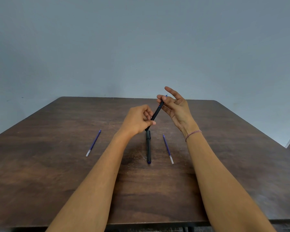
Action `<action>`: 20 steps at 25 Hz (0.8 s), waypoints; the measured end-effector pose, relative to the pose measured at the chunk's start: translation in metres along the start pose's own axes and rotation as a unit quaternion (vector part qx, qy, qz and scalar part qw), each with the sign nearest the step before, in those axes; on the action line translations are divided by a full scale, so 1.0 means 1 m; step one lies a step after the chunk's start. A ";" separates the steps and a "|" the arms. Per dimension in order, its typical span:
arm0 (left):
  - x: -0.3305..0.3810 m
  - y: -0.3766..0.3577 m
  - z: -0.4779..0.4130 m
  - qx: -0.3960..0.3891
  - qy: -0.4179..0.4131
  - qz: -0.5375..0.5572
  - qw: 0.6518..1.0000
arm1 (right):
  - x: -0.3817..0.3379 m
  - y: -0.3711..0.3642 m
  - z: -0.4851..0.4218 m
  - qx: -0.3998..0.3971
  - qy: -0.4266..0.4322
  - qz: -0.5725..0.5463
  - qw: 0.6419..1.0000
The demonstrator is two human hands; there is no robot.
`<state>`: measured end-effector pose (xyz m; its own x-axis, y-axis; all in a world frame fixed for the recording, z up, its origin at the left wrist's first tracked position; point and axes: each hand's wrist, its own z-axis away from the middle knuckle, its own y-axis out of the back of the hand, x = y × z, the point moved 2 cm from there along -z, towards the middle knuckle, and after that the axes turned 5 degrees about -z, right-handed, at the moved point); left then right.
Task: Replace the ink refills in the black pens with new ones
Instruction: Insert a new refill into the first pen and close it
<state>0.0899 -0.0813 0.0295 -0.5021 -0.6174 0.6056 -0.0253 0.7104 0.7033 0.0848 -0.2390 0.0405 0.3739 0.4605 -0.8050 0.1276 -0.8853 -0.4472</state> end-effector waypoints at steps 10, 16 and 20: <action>-0.002 0.002 -0.001 -0.005 0.001 -0.011 1.000 | -0.003 -0.004 0.000 0.014 0.014 0.048 0.999; -0.010 0.011 -0.003 0.050 0.012 -0.078 0.996 | 0.006 -0.013 -0.004 0.073 0.012 0.063 0.995; -0.028 0.028 -0.002 0.152 0.072 -0.076 0.983 | 0.022 -0.010 -0.006 0.121 -0.011 0.263 0.957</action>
<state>0.1046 -0.0447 0.0333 -0.3458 -0.7500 0.5639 -0.3580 0.6609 0.6596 0.0977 -0.2200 0.0297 0.3079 -0.0420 -0.9505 -0.2903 -0.9555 -0.0519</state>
